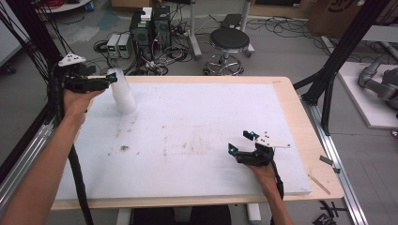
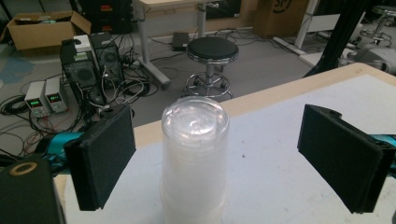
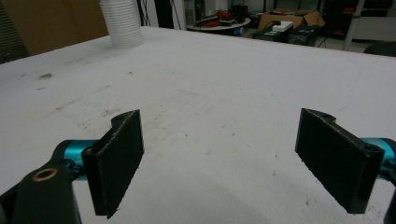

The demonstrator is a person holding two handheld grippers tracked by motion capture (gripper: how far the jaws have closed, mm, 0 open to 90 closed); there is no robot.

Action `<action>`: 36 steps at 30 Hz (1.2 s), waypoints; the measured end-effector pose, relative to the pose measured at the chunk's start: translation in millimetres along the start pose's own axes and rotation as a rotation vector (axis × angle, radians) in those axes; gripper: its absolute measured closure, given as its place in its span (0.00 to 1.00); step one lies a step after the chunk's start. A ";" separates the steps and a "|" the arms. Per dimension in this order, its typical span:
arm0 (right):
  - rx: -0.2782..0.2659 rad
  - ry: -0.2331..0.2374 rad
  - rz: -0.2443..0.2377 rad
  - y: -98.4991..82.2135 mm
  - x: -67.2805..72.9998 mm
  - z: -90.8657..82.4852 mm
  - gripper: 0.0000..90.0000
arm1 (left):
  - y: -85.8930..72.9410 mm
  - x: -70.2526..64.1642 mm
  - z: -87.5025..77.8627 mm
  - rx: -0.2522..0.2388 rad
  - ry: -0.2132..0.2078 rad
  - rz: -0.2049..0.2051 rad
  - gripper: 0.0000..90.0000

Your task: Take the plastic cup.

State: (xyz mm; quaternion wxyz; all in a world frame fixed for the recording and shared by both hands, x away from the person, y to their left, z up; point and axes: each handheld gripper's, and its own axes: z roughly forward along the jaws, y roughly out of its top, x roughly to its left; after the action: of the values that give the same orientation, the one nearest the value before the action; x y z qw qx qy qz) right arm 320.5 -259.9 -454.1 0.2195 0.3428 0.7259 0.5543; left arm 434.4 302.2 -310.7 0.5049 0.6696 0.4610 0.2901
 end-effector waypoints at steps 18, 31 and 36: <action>0.007 -0.004 0.007 0.2 0.1 0.4 0.17 | 9.5 7.9 48.5 0.130 0.009 -0.025 0.12; 0.003 0.003 0.016 0.1 -1.8 0.1 0.17 | -3.1 7.0 74.9 0.227 0.028 -0.012 0.13; 0.002 0.007 0.025 0.1 -1.9 -0.1 0.17 | -6.4 7.2 79.9 0.248 0.027 -0.018 0.14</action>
State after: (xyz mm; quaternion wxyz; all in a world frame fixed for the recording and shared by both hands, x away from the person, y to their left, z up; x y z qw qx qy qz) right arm 321.7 -261.3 -454.2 0.2098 0.3502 0.7229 0.5575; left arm 503.5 276.5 -343.0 0.4146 0.7188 0.5062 0.2351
